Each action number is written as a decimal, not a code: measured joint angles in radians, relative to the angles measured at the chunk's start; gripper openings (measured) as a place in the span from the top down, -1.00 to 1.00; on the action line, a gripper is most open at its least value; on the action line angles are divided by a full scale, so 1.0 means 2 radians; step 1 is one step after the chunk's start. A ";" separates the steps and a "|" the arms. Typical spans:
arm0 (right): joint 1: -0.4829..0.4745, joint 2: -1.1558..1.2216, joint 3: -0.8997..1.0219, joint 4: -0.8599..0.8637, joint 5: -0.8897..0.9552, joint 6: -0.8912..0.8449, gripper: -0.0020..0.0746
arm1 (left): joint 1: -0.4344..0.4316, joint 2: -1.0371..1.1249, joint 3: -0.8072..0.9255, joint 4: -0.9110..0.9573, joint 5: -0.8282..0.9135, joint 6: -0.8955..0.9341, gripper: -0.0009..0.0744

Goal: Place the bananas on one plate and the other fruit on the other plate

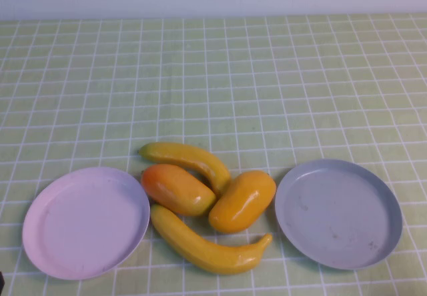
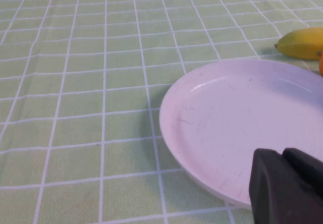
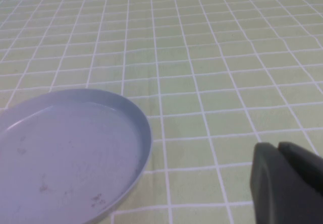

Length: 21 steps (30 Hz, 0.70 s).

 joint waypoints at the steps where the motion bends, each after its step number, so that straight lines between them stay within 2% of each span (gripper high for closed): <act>1: 0.000 0.000 0.000 0.000 0.000 0.000 0.99 | 0.000 0.000 0.000 0.000 0.000 0.000 0.97; 21: 0.000 0.000 0.000 0.000 0.000 0.000 0.99 | 0.000 0.000 0.000 0.002 -0.002 -0.009 0.97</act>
